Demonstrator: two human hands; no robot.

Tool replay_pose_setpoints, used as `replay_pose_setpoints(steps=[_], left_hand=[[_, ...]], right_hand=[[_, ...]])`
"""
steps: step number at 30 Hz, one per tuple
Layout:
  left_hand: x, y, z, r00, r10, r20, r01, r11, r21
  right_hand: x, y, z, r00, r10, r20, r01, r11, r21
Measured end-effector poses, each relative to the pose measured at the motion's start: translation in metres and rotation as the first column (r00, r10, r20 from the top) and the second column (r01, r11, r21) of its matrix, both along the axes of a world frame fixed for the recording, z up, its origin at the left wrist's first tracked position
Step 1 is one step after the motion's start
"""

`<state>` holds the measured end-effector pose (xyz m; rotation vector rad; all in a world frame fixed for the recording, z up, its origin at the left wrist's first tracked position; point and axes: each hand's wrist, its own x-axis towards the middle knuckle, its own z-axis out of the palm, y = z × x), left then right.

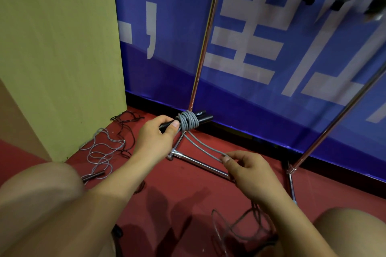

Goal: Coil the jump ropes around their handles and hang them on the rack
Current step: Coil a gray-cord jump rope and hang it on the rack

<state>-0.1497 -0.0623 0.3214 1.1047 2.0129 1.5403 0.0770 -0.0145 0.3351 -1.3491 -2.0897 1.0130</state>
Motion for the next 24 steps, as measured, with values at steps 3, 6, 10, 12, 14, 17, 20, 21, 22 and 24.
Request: replay_pose_setpoints(steps=[3,6,10,12,14,17,20,21,22,24], left_hand=[[-0.004,0.001,-0.001,1.000,0.014,-0.019,-0.015,1.000,-0.014],[-0.004,0.001,-0.003,0.999,-0.001,-0.040,-0.001,0.999,-0.044],[-0.003,0.002,-0.007,0.994,0.017,-0.107,-0.028,0.994,-0.104],[-0.003,0.002,-0.008,0.984,0.014,-0.178,-0.038,0.990,-0.134],[-0.001,0.002,-0.011,0.968,-0.004,-0.249,-0.041,0.984,-0.175],[0.002,0.002,-0.015,0.939,-0.052,-0.341,-0.023,0.977,-0.213],[0.006,0.000,-0.018,0.899,-0.108,-0.423,0.007,0.972,-0.233],[0.008,-0.001,-0.018,0.887,-0.133,-0.442,0.026,0.970,-0.240],[0.010,-0.002,-0.019,0.875,-0.167,-0.454,0.055,0.967,-0.248],[0.014,-0.003,-0.020,0.847,-0.256,-0.466,0.136,0.952,-0.275]], right_hand=[[0.002,0.000,0.004,0.998,0.010,0.067,-0.016,0.995,0.094],[0.002,-0.002,0.003,0.981,0.068,0.180,-0.087,0.992,0.095],[0.002,-0.006,0.004,0.956,0.166,0.244,-0.170,0.985,-0.004],[0.002,-0.009,0.005,0.946,0.212,0.247,-0.224,0.974,0.021],[0.002,-0.011,0.007,0.944,0.240,0.225,-0.261,0.963,0.070],[0.002,-0.011,0.009,0.948,0.255,0.190,-0.284,0.947,0.148],[0.003,-0.011,0.009,0.961,0.252,0.115,-0.270,0.945,0.184],[0.003,-0.011,0.009,0.967,0.241,0.083,-0.252,0.949,0.188],[0.003,-0.011,0.009,0.973,0.227,0.048,-0.232,0.953,0.193],[0.002,-0.009,0.008,0.982,0.187,-0.025,-0.179,0.965,0.193]])
